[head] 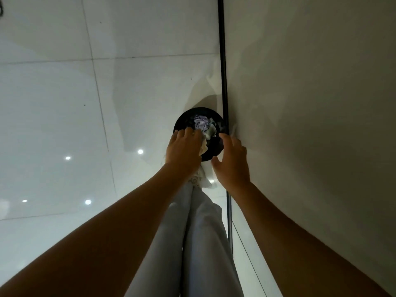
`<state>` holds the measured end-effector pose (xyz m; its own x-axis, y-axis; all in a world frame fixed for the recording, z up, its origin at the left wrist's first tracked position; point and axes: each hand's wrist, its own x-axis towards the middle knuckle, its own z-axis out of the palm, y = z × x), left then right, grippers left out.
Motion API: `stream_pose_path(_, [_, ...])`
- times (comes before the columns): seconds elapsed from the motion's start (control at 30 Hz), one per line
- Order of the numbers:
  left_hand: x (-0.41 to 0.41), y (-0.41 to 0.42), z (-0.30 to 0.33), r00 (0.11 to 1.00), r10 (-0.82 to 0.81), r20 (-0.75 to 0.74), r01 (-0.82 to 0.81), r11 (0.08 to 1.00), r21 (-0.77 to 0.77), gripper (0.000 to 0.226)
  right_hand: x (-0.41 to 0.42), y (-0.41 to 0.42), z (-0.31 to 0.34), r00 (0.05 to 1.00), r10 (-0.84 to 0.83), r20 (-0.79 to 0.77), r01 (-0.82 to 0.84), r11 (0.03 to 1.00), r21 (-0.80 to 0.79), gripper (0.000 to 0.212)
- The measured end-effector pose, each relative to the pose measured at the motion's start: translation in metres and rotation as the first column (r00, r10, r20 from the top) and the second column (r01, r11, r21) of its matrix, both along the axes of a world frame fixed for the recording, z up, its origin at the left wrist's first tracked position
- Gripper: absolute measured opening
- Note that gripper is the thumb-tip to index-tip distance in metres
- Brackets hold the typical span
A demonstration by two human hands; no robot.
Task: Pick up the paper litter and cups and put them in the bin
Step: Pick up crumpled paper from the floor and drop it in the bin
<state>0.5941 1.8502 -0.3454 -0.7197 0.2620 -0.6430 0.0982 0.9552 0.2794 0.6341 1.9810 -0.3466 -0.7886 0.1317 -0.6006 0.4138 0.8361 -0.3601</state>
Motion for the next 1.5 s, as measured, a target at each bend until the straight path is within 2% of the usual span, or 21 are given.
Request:
stream_pose_path(0.1, [-0.016,0.013,-0.014,0.993,-0.116,0.039,0.118,0.99,-0.074,0.087,-0.002,0.005,0.001,1.0,-0.012,-0.02,0.012,1.0,0.003,0.063])
stream_pose_path(0.2, [-0.021,0.012,-0.016,0.986,-0.168,0.011,0.169,0.982,-0.085,0.078,-0.004,0.007,0.001,1.0,-0.006,-0.005,0.006,1.0,0.017,0.061])
stream_pose_path(0.33, [-0.017,-0.005,0.005,0.985,-0.159,-0.065,0.157,0.987,-0.03,0.065,-0.009,-0.002,0.01,0.999,0.031,0.023,-0.032,0.999,0.022,0.062])
stream_pose_path(0.43, [-0.01,-0.025,0.032,0.991,-0.097,-0.091,0.096,0.995,-0.013,0.058,-0.017,-0.014,0.027,0.996,0.088,0.027,-0.088,0.996,0.016,0.061])
stream_pose_path(0.6, [0.007,-0.061,0.094,0.993,0.074,-0.095,-0.076,0.997,-0.017,0.055,-0.036,-0.047,0.082,0.959,0.283,-0.022,-0.283,0.959,0.002,0.059])
stream_pose_path(0.73, [0.038,-0.087,0.147,0.966,0.23,-0.115,-0.236,0.971,-0.043,0.053,-0.038,-0.083,0.133,0.879,0.472,-0.067,-0.473,0.881,0.012,0.054])
stream_pose_path(0.83, [0.076,-0.104,0.182,0.918,0.361,-0.163,-0.376,0.924,-0.074,0.052,-0.023,-0.11,0.167,0.766,0.634,-0.101,-0.636,0.771,0.019,0.05])
stream_pose_path(1.07, [0.19,-0.135,0.245,0.706,0.678,-0.205,-0.706,0.699,-0.114,0.048,0.049,-0.17,0.229,0.436,0.895,-0.097,-0.896,0.442,0.046,0.047])
stream_pose_path(1.3, [0.343,-0.167,0.283,0.316,0.91,-0.27,-0.949,0.303,-0.09,0.044,0.174,-0.24,0.266,0.027,0.995,-0.093,-0.997,0.033,0.063,0.046])
stream_pose_path(1.5, [0.512,-0.183,0.294,-0.027,0.959,-0.284,-0.995,-0.054,-0.086,0.045,0.323,-0.307,0.279,-0.303,0.945,-0.12,-0.952,-0.293,0.092,0.046])
